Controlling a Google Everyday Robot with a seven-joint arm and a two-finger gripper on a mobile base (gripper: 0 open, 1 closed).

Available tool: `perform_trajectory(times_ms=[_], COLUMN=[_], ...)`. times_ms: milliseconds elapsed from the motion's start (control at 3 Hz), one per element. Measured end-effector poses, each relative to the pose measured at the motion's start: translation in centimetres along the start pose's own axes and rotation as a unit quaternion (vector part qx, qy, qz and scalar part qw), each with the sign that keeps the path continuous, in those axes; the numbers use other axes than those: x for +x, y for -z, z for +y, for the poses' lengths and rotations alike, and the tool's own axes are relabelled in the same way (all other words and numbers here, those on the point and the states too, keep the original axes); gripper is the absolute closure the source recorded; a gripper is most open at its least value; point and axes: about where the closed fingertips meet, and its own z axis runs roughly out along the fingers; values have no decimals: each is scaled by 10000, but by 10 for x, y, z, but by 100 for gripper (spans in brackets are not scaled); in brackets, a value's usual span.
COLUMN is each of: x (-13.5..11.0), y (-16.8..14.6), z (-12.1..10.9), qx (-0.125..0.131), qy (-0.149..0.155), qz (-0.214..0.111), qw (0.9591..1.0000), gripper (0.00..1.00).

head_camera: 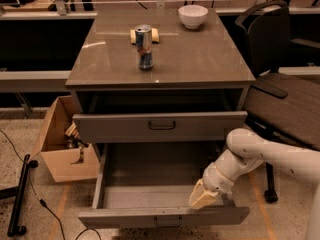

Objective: Open middle drawer

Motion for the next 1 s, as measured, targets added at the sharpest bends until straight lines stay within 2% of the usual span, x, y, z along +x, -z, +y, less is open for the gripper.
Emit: perform_trajectory(times_ms=[333, 667, 1000], x=[27, 57, 57], y=[55, 121, 123], z=[7, 23, 25], qx=[737, 1602, 1626], qy=[-439, -921, -932], qz=[235, 349, 354], qw=[9960, 9822, 9816], gripper=[100, 100, 84])
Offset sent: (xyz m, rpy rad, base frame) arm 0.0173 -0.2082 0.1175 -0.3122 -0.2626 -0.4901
